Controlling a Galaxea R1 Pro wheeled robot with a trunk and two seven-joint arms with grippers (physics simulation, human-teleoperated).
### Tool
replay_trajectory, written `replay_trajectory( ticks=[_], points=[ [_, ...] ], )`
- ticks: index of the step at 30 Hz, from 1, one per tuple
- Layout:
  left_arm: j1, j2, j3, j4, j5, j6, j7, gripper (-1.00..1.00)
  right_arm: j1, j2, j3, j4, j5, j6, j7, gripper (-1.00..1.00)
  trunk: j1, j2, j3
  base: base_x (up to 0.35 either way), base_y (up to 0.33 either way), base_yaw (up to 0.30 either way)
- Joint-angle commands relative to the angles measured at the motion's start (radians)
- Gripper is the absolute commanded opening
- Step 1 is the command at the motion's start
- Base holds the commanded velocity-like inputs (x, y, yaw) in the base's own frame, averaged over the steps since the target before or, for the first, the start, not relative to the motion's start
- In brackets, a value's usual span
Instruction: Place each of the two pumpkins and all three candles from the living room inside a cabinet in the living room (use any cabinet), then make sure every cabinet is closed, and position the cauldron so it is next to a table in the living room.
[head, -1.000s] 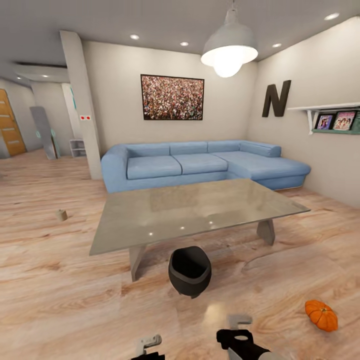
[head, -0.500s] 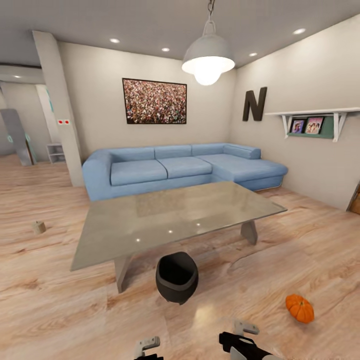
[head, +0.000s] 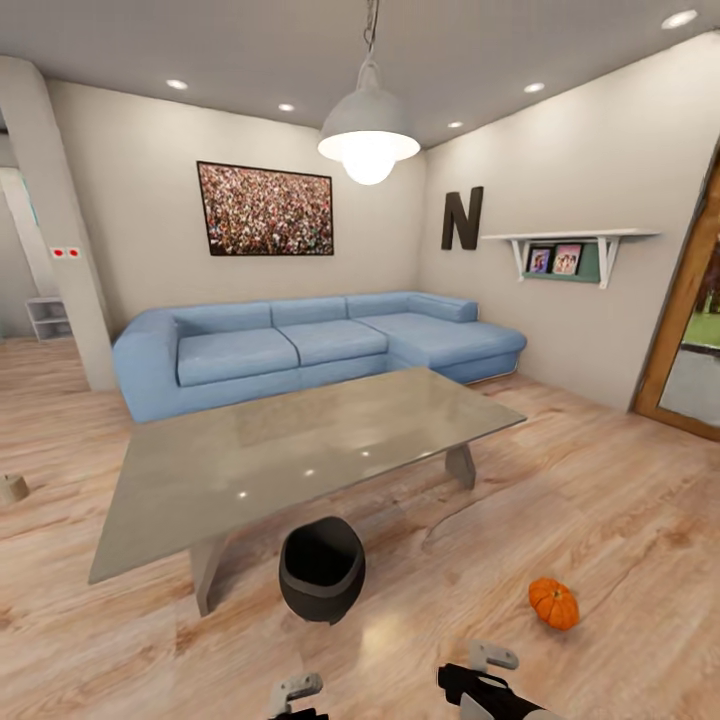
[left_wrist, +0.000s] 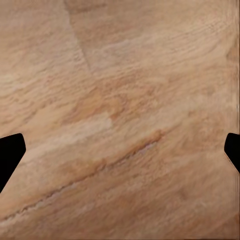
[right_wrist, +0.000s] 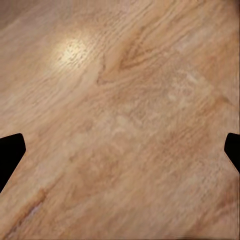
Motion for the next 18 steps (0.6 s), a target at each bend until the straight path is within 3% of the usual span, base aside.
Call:
replay_trajectory(
  ticks=[1, 18],
  points=[
    [0.0, 0.0, -0.008, 0.0, 0.01, 0.0, 0.002, 1.0, -0.001, 0.001, 0.002, 0.002, -0.009, -0.006, -0.001, 1.0, -0.004, 0.007, 0.003, 0.0, 0.0, -0.261],
    [0.0, -0.001, -0.007, 0.0, 0.01, 0.0, 0.003, 1.0, -0.001, 0.001, 0.003, 0.002, -0.008, -0.006, -0.001, 1.0, -0.069, 0.126, 0.056, 0.0, 0.0, -0.254]
  ],
)
